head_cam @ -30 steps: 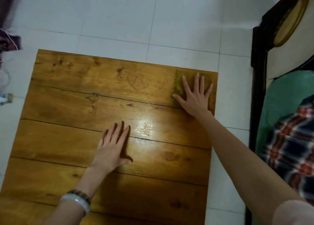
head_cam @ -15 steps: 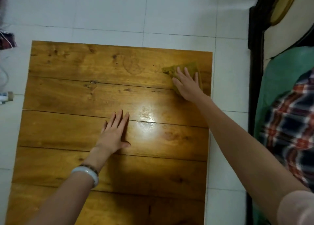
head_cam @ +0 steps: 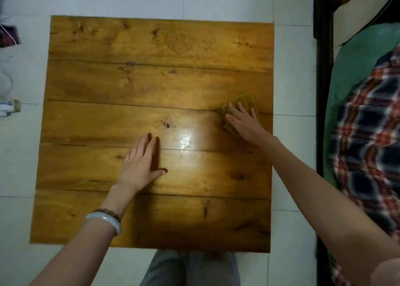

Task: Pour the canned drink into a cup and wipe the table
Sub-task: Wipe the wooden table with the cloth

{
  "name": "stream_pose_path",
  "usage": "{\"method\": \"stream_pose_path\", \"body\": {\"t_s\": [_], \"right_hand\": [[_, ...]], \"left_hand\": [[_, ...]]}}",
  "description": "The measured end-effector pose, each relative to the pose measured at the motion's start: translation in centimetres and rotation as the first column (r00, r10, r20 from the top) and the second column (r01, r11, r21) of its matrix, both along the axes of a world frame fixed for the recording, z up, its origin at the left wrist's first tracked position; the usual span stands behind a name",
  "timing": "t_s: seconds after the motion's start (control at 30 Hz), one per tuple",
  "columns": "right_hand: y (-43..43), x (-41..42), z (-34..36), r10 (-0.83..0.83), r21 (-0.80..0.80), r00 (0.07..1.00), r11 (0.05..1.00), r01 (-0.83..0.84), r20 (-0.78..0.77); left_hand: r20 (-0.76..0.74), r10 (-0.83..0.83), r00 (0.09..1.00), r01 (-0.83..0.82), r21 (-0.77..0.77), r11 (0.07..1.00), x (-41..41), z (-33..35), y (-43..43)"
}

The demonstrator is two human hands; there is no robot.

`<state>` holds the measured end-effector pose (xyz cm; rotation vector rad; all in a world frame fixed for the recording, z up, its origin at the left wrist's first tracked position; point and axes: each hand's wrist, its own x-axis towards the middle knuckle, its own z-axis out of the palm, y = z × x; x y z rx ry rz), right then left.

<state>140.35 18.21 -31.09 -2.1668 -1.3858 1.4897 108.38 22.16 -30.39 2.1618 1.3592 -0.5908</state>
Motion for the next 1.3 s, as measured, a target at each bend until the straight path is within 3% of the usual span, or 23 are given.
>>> {"method": "stream_pose_path", "body": {"t_s": [0.27, 0.43, 0.6, 0.8, 0.97, 1.07, 1.13, 1.3], "right_hand": [[-7.0, -5.8, -4.5, 0.114, 0.119, 0.964, 0.982, -0.146, 0.239], [-8.4, -9.7, -6.1, 0.202, 0.146, 0.832, 0.937, -0.318, 0.517], [-5.0, -13.1, -7.6, 0.18, 0.215, 0.789, 0.905, -0.366, 0.587], [-6.2, -20.7, -8.2, 0.377, 0.314, 0.727, 0.719, -0.62, 0.574], [-12.5, -17.0, -8.3, 0.415, 0.283, 0.652, 0.66, -0.696, 0.635], [-12.0, -14.0, -7.8, 0.421, 0.262, 0.59, 0.615, -0.744, 0.688], [-8.5, -13.4, -7.8, 0.408, 0.254, 0.585, 0.623, -0.74, 0.701], [1.2, -18.6, -8.6, 0.244, 0.281, 0.67, 0.769, -0.574, 0.702]], "left_hand": [[-0.053, 0.016, 0.998, -0.016, -0.005, 1.0, -4.3, -1.9, -6.3], [-0.089, 0.003, 0.996, -0.002, 0.006, 1.0, -5.7, -3.2, -6.8], [-0.023, 0.029, 0.999, -0.029, 0.002, 1.0, -6.5, -4.2, -6.7], [-0.004, 0.08, 0.997, -0.08, 0.006, 0.997, -6.6, -4.2, -6.9], [0.011, 0.075, 0.997, -0.075, -0.02, 0.997, -6.7, -4.2, -6.8], [0.0, 0.069, 0.998, -0.069, -0.021, 0.997, -6.7, -4.3, -6.7], [-0.011, 0.064, 0.998, -0.064, -0.019, 0.998, -6.8, -4.4, -6.7], [-0.008, 0.092, 0.996, -0.092, -0.011, 0.996, -6.9, -4.5, -6.8]]}}
